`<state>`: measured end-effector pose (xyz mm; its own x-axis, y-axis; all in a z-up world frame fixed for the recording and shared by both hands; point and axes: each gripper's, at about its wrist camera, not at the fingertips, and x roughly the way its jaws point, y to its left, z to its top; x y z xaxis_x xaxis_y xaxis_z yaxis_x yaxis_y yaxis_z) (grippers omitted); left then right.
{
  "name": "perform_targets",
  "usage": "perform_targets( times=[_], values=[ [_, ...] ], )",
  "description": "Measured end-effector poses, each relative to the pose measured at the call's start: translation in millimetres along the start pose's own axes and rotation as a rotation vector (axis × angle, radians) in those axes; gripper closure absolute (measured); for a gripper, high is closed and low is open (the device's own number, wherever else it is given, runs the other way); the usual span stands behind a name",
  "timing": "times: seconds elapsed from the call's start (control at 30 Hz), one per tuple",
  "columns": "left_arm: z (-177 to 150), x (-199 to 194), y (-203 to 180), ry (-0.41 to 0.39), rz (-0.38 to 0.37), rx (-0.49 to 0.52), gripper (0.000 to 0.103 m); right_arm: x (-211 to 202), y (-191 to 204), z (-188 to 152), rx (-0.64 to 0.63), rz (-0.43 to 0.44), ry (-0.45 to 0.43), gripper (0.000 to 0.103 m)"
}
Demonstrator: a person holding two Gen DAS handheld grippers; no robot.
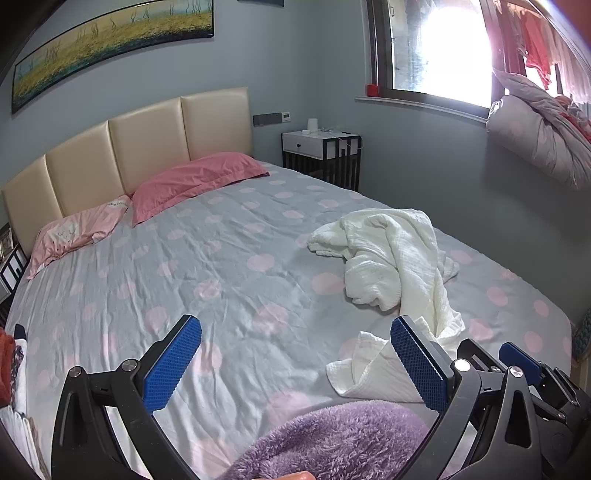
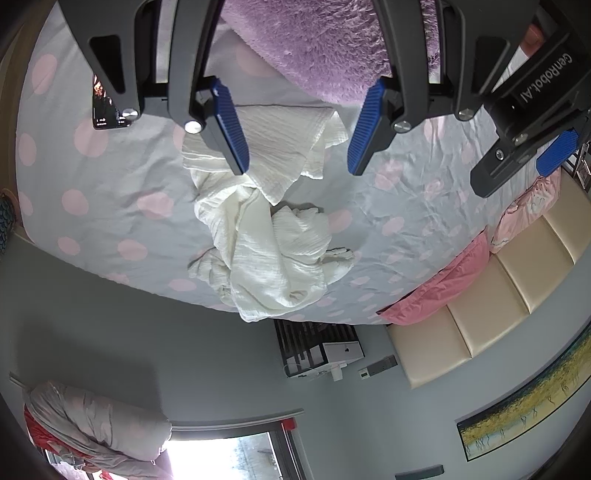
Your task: Fold clothes
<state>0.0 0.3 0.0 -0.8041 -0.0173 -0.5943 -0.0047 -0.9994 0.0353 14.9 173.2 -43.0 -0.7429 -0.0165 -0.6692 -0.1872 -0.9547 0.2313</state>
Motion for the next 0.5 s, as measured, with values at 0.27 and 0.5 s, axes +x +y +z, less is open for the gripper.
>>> perform_targets(
  times=[0.27,0.5],
  values=[
    [0.3,0.4,-2.1,0.018,0.000,-0.005,0.000,-1.3,-9.9,-1.6,0.003,0.024,0.003,0.049],
    [-0.8,-1.3,-1.7,0.010,0.000,-0.007,0.000,2.2,-12.1,-1.8,0.000,0.019,0.003,0.049]
  ],
)
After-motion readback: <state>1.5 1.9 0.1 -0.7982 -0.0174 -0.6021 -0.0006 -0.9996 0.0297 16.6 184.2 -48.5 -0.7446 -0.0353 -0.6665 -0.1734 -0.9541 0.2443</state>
